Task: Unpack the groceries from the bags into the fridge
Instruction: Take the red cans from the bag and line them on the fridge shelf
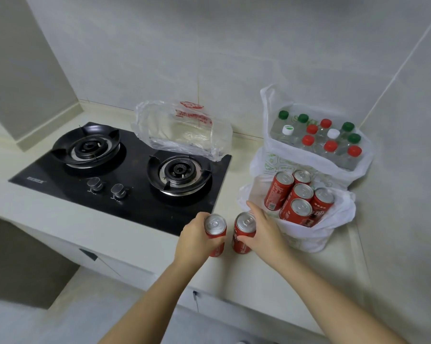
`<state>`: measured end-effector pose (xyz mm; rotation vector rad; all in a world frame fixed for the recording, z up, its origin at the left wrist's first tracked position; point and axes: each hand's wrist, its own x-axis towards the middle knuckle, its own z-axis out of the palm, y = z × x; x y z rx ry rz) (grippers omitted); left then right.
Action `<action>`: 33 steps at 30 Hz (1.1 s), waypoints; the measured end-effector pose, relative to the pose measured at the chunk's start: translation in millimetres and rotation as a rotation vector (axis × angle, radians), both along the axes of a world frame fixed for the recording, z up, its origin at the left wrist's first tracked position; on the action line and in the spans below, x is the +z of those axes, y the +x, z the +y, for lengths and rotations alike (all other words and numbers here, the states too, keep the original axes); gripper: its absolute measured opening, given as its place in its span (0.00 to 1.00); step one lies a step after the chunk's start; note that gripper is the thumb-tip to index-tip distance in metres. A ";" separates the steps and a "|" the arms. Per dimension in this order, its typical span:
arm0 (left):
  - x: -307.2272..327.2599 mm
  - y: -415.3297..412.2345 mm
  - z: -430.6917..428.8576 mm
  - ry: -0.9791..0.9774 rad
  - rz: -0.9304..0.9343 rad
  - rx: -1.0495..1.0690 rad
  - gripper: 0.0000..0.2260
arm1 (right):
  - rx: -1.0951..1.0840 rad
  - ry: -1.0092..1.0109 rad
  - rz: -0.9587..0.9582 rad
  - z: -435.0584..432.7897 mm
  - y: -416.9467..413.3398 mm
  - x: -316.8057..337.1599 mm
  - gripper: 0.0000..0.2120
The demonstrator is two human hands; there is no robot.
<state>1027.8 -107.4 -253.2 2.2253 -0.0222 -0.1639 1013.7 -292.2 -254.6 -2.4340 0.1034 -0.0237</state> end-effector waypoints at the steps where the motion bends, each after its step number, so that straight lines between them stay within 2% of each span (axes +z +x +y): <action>1: -1.3 0.1 0.0 0.003 0.004 0.006 0.23 | -0.005 0.000 -0.006 -0.8 -0.4 -1.7 0.42; 13: -14.8 2.4 -1.5 0.000 -0.025 0.022 0.23 | 0.016 0.043 -0.046 -11.3 0.3 -15.3 0.42; 16: -25.9 2.5 2.5 -0.060 -0.011 -0.017 0.28 | -0.031 0.149 -0.027 -11.5 -2.0 -24.8 0.43; 20: -44.9 0.4 12.4 -0.234 0.083 -0.048 0.40 | -0.136 0.423 0.024 -14.1 -12.5 -50.2 0.44; 22: -52.6 -0.6 17.0 -0.253 0.096 -0.062 0.39 | -0.169 0.501 0.039 -15.5 -19.0 -63.4 0.42; 25: -61.1 1.4 20.1 -0.264 0.099 -0.089 0.35 | -0.214 0.512 0.051 -12.3 -20.6 -76.6 0.39; 30: -72.1 7.7 19.2 -0.288 0.115 -0.108 0.31 | -0.229 0.536 0.120 -7.0 -10.7 -89.7 0.24; 33: -82.0 10.1 19.8 -0.274 0.148 -0.123 0.31 | -0.254 0.541 0.174 -2.7 -5.9 -95.6 0.20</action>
